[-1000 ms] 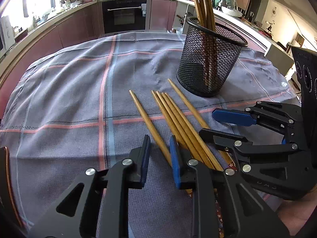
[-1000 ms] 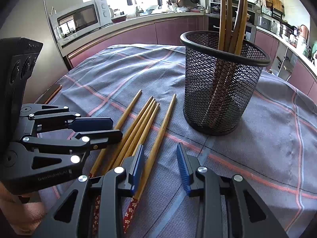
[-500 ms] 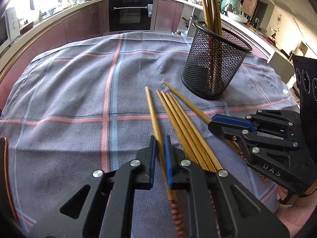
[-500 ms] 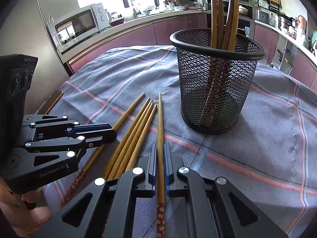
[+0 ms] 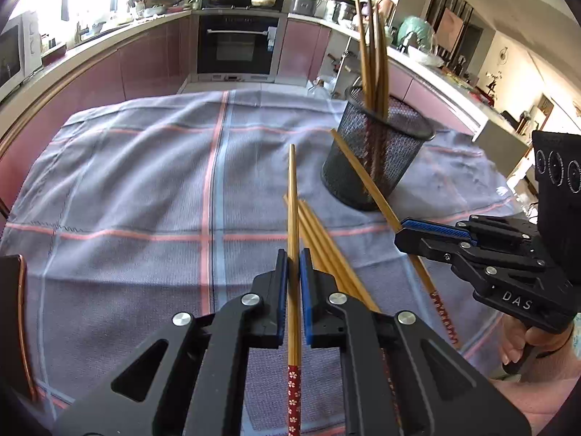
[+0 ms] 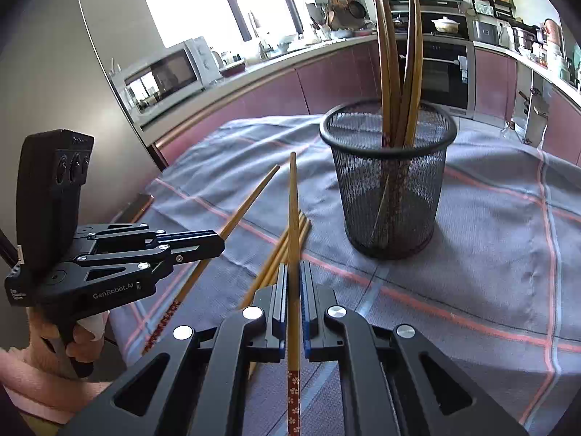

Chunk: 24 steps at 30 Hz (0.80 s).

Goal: Organize utensils
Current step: 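Lift both chopsticks upright and lower them into the mesh cup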

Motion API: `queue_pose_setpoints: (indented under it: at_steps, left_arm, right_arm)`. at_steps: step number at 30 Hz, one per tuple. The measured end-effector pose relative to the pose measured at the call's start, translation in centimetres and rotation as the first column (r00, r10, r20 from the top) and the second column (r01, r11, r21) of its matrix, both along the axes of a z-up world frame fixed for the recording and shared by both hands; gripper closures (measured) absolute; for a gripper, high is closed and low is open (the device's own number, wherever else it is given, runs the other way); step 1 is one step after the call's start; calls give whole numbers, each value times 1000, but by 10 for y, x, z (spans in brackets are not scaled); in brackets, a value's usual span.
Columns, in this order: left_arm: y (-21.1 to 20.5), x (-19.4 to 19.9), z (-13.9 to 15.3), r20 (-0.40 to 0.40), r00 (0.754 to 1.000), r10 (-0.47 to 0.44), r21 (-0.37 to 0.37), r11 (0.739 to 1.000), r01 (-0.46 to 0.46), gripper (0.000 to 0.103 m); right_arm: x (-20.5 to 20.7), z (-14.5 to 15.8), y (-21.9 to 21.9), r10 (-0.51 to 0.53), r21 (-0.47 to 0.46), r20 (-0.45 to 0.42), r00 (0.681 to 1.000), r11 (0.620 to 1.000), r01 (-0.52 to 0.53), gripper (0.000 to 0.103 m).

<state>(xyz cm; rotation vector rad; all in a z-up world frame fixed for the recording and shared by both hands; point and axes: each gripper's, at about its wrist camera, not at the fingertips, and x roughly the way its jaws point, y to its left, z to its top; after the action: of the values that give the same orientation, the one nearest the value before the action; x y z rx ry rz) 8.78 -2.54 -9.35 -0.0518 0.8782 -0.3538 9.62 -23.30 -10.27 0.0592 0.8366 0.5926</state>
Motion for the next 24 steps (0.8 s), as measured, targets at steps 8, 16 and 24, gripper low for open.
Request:
queue_pose_setpoints:
  at_steps: [8,16,24]
  left_arm:
    - [8,-12,40,76,996,-37,-87,995,43,95]
    - [17,-20,81,153,986,-67,-191,977,96,95]
    - [10,-16,114,235,970,-57,-217,970,110,96]
  right_arm:
    - [-5,28,-7,-19,46,76,997,999,16,98]
    - [-4,48,-23,-53,89,132,990,995,42,98]
    - [-1,69,-31,-82,103,200,976,993,62,98]
